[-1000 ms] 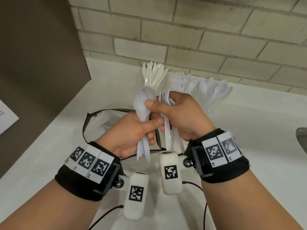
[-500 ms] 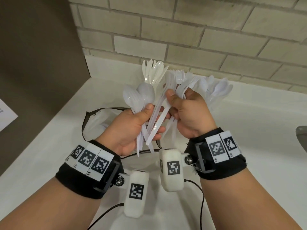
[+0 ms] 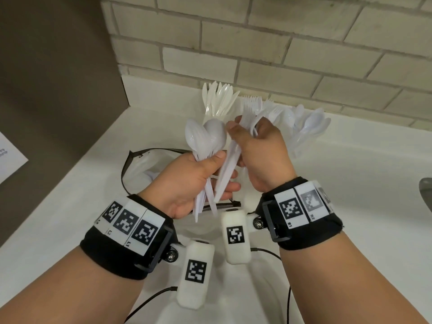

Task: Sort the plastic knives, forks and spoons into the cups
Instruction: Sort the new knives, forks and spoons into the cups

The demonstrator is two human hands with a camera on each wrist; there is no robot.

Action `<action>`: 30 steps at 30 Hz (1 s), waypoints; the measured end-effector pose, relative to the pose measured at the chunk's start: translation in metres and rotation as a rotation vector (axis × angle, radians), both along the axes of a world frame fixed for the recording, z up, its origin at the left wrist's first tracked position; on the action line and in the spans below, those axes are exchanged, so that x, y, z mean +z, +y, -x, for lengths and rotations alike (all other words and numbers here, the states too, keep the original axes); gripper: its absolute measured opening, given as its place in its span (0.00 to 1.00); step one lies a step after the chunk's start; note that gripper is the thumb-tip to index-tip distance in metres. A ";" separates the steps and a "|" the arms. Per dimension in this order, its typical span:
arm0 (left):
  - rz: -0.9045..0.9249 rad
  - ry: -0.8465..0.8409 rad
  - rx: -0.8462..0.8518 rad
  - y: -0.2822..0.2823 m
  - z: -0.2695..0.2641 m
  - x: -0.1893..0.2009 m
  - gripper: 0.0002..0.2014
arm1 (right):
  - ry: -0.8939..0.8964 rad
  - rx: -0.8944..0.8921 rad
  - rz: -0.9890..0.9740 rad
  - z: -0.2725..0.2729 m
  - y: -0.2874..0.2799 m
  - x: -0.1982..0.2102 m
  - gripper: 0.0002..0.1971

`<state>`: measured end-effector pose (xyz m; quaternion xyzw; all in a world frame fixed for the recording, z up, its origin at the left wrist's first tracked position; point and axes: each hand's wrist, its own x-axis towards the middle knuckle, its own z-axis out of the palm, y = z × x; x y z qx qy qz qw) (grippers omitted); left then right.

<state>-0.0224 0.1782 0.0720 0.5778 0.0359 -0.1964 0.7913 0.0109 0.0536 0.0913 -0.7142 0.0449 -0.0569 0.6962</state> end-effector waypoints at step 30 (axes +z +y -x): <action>-0.022 -0.027 0.075 0.000 0.003 0.005 0.10 | 0.058 0.135 -0.179 0.009 -0.008 0.005 0.14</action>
